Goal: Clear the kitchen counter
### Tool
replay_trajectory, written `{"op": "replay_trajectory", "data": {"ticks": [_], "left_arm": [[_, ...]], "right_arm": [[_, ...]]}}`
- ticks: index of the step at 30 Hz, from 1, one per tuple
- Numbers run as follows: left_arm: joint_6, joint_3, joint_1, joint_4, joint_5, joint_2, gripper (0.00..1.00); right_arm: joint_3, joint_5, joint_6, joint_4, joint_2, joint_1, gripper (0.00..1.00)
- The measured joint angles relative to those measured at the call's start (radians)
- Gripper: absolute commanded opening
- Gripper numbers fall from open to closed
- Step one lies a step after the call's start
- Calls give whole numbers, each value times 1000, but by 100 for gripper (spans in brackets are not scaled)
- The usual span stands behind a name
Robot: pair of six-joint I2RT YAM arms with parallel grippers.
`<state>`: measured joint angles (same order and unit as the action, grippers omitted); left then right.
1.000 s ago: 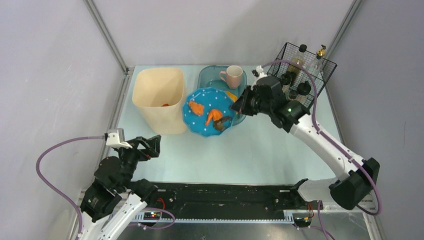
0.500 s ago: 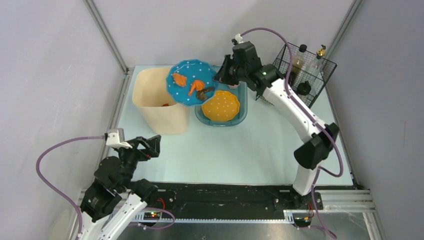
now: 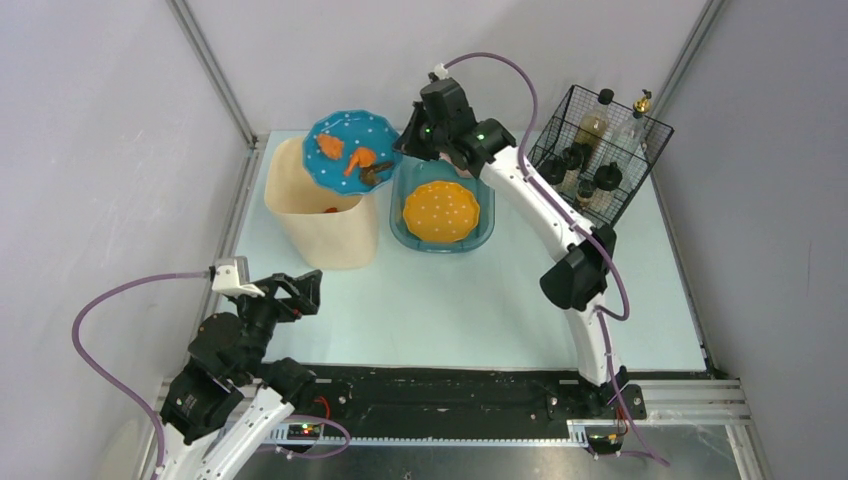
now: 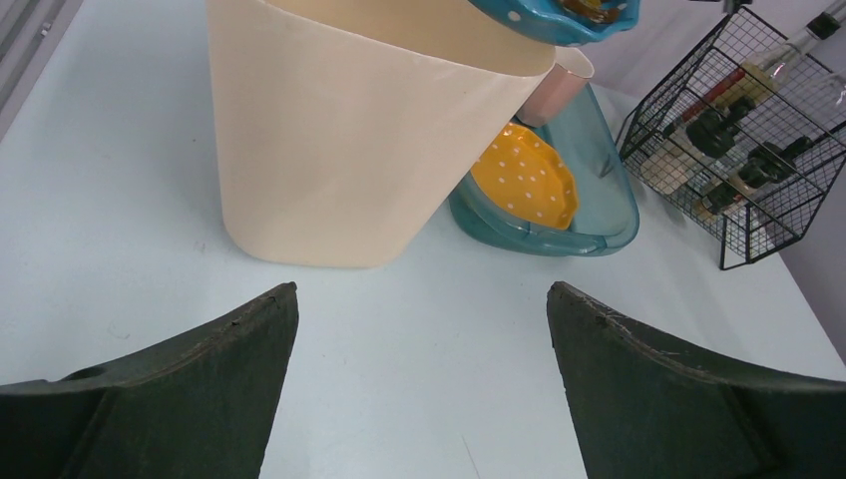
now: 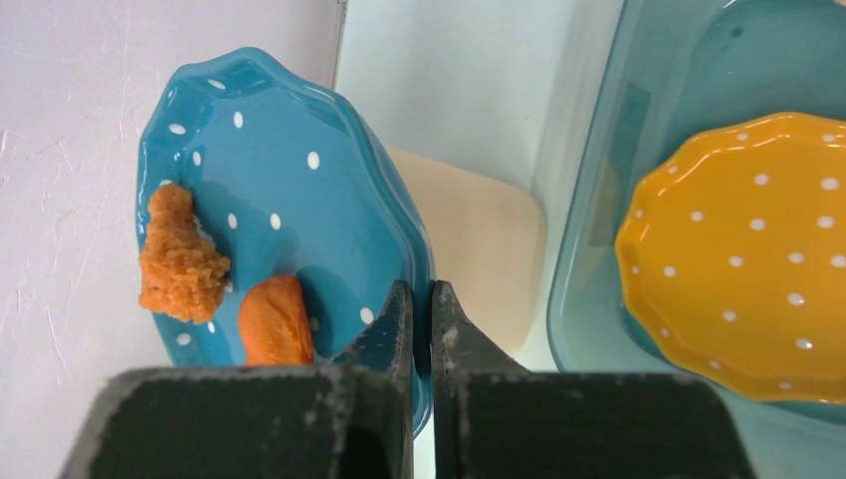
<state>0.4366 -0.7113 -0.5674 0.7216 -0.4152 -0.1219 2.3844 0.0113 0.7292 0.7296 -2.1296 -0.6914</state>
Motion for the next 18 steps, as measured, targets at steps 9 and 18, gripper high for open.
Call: {"op": "replay_trajectory", "data": {"ticks": [9, 18], "left_arm": [[0, 0, 0, 0, 0, 0, 98], [0, 0, 0, 0, -2, 0, 98]], "right_arm": [[48, 60, 34, -95, -71, -39, 0], [49, 144, 5, -179, -93, -101, 0]]}}
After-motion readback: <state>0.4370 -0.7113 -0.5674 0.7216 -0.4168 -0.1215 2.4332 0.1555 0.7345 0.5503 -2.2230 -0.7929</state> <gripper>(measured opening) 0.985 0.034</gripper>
